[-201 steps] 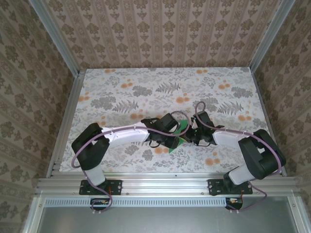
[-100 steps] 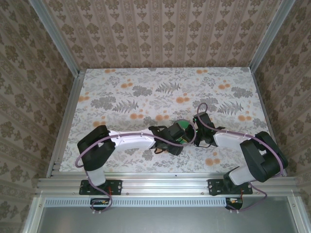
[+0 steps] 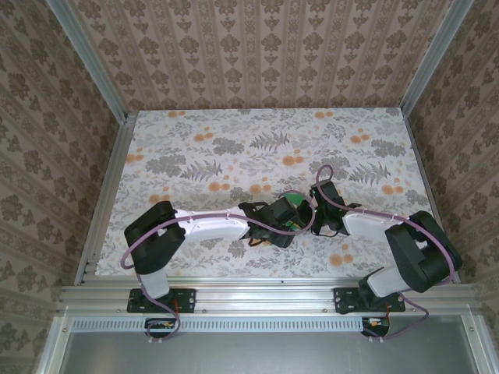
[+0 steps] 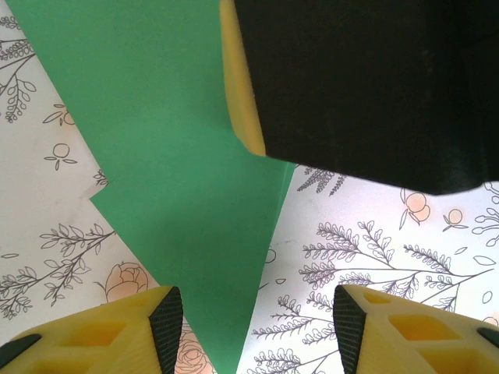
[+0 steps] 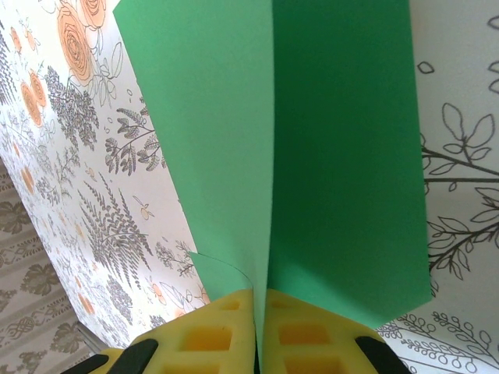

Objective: Fold a paper plane with a square sheet of paper (pick it up from the middle)

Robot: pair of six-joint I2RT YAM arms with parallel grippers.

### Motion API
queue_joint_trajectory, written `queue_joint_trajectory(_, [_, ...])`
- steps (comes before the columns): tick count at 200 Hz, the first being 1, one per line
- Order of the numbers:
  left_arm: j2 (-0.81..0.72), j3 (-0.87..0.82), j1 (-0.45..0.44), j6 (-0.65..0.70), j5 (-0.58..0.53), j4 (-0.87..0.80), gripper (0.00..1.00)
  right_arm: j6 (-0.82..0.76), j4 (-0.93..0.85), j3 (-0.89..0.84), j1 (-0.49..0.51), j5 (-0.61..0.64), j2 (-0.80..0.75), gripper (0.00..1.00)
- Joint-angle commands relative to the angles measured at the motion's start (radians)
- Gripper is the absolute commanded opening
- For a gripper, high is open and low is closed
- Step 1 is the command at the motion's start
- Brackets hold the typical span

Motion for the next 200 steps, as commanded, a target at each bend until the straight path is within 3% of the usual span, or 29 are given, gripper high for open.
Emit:
queue_joint_trajectory(1, [-0.019, -0.023, 0.005, 0.002, 0.000, 0.018, 0.57, -0.015, -0.023, 0.017, 0.006, 0.009, -0.011, 0.08])
queue_joint_trajectory(59, [-0.027, -0.035, 0.029, 0.031, 0.043, 0.033, 0.57, -0.013, -0.039, 0.030, 0.005, 0.004, -0.003, 0.08])
queue_joint_trajectory(200, [0.082, 0.088, -0.006, 0.051, -0.043, -0.089, 0.49, 0.009, -0.045, 0.040, 0.005, -0.004, -0.005, 0.08])
